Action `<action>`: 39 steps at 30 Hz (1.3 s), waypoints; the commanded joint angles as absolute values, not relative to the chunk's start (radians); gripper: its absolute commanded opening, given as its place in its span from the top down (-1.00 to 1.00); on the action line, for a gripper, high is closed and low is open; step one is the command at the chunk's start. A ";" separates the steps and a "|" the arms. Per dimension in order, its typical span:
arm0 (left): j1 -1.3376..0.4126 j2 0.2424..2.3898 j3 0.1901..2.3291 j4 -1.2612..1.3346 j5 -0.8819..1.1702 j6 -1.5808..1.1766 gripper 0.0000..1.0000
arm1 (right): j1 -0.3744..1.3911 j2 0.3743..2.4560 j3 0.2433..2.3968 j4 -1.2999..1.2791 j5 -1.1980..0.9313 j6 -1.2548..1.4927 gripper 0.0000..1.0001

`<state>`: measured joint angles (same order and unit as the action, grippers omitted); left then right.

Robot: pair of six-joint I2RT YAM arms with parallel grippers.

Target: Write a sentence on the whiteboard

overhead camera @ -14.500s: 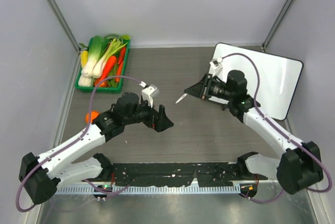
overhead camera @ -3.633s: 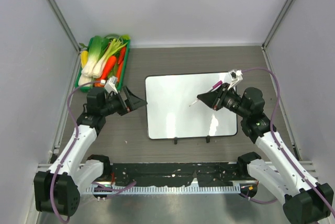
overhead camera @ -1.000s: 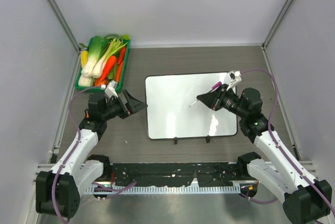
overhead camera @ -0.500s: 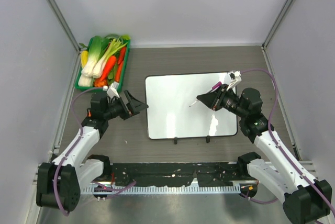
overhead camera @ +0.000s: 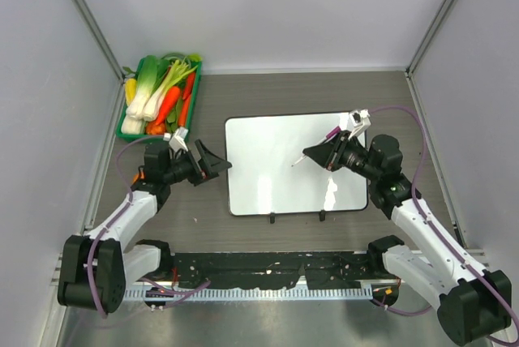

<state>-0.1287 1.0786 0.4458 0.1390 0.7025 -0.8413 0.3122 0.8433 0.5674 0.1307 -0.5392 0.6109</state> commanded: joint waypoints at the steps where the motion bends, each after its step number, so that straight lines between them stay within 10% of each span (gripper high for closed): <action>1: -0.127 1.117 0.439 0.238 0.736 -0.854 -0.96 | 0.311 0.861 0.584 0.204 -0.555 0.626 0.99; 39: -0.245 1.419 0.479 0.531 0.801 -0.868 -0.65 | 0.339 0.920 0.604 0.230 -0.575 0.661 0.99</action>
<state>-0.2424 1.3918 0.4461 0.4355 0.7700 -0.9001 0.3256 0.9062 0.5671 0.1795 -0.5743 0.6605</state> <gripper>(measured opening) 0.852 0.180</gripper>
